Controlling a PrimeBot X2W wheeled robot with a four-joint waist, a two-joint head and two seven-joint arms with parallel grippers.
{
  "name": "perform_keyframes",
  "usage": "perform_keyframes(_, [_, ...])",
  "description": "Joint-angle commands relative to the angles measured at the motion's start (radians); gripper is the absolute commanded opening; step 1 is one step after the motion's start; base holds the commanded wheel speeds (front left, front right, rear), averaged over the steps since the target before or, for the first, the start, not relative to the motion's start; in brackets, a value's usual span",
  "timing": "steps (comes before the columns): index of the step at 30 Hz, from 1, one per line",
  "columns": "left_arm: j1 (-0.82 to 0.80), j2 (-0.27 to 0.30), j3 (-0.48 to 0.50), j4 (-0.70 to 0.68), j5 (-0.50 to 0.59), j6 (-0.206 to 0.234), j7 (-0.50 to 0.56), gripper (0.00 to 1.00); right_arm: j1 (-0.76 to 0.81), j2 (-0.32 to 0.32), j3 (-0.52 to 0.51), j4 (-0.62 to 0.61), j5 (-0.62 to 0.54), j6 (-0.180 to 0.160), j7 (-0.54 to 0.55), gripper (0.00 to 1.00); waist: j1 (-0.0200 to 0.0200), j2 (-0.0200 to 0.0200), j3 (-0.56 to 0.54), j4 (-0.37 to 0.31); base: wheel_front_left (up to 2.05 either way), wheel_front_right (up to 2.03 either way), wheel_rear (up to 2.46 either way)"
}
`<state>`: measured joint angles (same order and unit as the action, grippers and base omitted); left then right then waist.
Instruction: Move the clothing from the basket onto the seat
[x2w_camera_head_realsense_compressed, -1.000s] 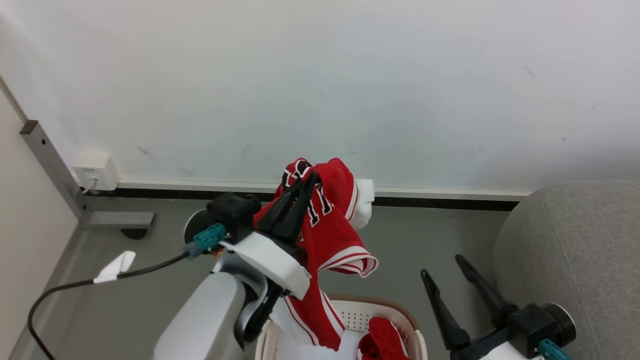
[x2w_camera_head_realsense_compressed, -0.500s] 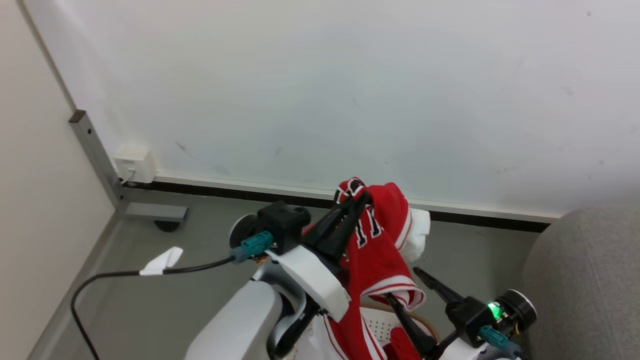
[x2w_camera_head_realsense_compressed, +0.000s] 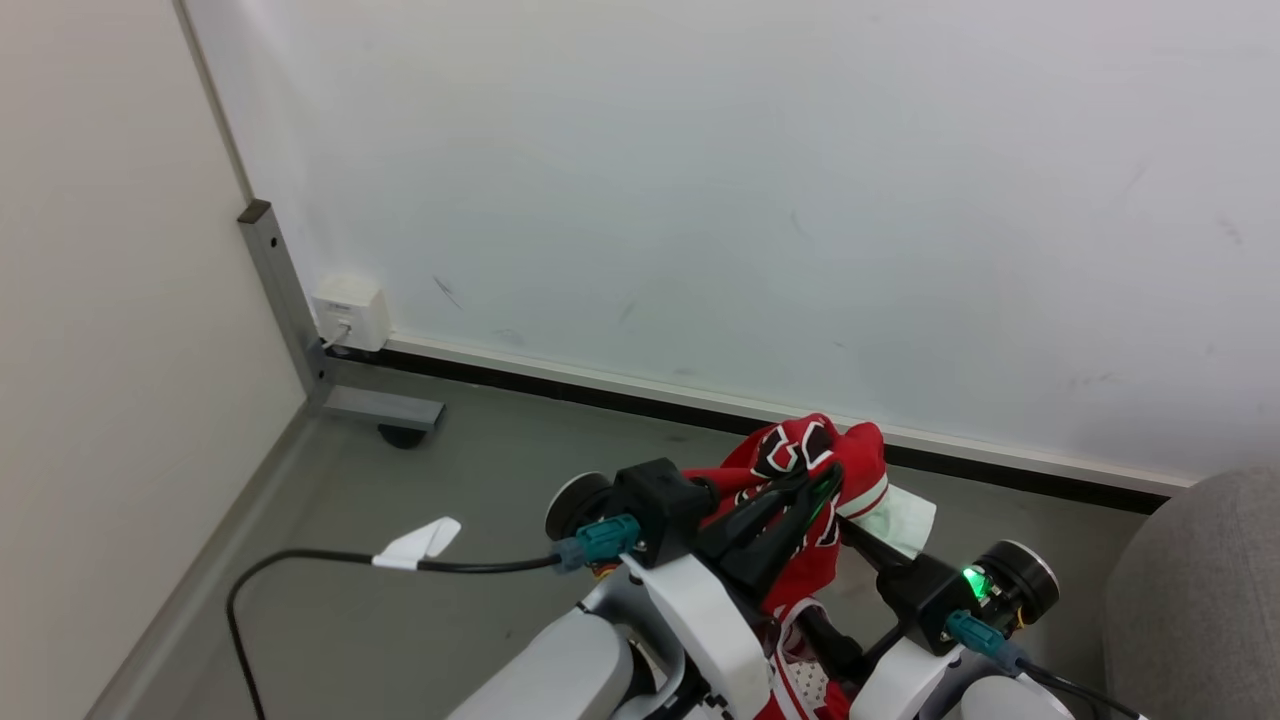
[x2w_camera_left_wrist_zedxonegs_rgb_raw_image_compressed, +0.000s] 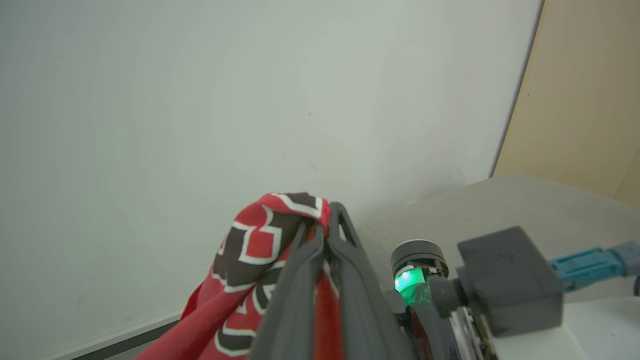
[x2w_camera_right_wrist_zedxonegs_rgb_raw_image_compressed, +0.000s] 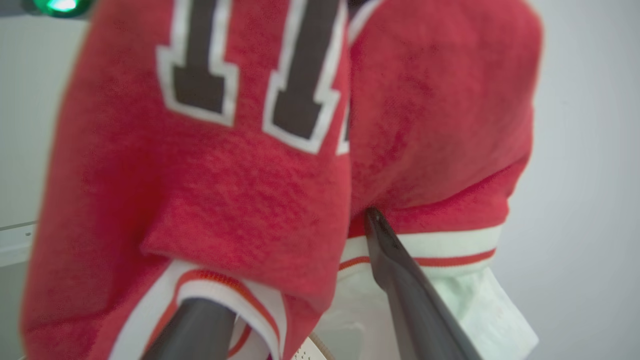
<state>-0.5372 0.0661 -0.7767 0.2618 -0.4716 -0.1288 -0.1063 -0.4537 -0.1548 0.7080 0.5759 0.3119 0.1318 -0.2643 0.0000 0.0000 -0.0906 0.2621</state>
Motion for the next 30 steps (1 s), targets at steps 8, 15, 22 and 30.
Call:
perform_keyframes(8, [0.007, 0.018, 0.004, 0.010, -0.024, 0.004, -0.010, 0.00, 0.008, -0.004, 0.002, -0.029, 0.031, -0.002, 0.000, 0.00, 0.0000, 0.0000, 0.001, 0.006, 0.00, 0.00, 0.00])
perform_keyframes(15, [0.005, 0.031, 0.018, 0.022, -0.028, 0.022, -0.021, 0.00, 0.015, -0.014, -0.024, -0.050, 0.037, -0.002, 0.000, 0.00, 0.0000, 0.0000, 0.011, -0.017, 0.00, 0.00, 0.00])
perform_keyframes(22, [0.005, 0.033, 0.021, 0.024, -0.032, 0.032, -0.026, 1.00, 0.029, -0.019, -0.083, -0.087, 0.040, -0.002, 0.000, 0.00, 0.0000, 0.0000, 0.026, -0.038, 0.00, 0.00, 0.00])
perform_keyframes(30, [0.019, 0.043, 0.013, -0.008, -0.015, 0.039, -0.063, 1.00, 0.061, -0.021, -0.170, -0.121, 0.031, -0.002, 0.000, 0.00, 0.0000, 0.0000, 0.032, -0.076, 0.00, 0.00, 0.00])
